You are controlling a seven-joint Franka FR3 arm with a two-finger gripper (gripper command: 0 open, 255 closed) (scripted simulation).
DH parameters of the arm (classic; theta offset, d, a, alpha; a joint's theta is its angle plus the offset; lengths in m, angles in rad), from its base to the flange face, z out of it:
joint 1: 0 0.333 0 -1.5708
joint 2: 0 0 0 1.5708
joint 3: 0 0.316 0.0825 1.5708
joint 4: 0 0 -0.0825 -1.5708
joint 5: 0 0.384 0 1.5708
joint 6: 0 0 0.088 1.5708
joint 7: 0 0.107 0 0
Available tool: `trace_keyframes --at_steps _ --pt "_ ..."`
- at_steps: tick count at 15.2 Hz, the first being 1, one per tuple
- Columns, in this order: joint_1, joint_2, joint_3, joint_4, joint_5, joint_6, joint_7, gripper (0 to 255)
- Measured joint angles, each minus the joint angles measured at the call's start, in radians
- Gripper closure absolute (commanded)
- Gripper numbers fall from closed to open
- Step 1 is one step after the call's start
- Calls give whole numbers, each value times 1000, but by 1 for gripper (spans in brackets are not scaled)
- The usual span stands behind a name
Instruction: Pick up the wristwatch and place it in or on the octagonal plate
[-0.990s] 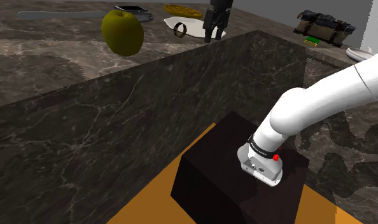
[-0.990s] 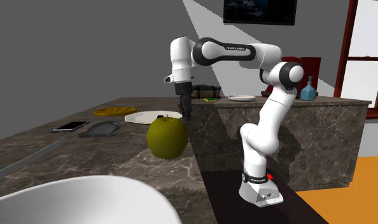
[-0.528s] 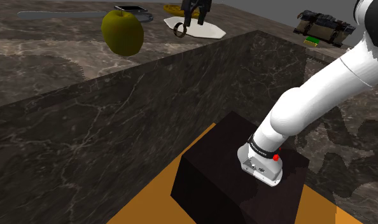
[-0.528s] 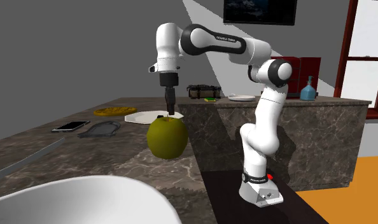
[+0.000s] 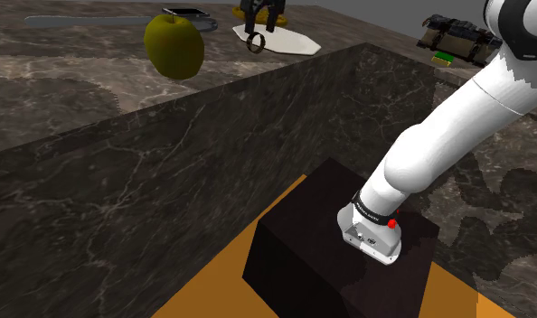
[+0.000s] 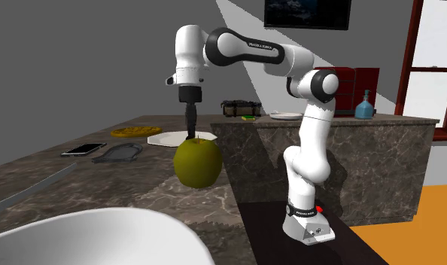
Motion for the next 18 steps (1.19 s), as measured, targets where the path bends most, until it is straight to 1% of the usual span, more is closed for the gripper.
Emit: trace_keyframes --at_steps 3,9,10,18 --pt "2 -3 3 -44 1 41 1 0" --pt "2 -5 2 -52 1 48 0 0" --pt "2 -5 2 -52 1 48 0 255" --pt "2 -5 2 -52 1 48 0 255"
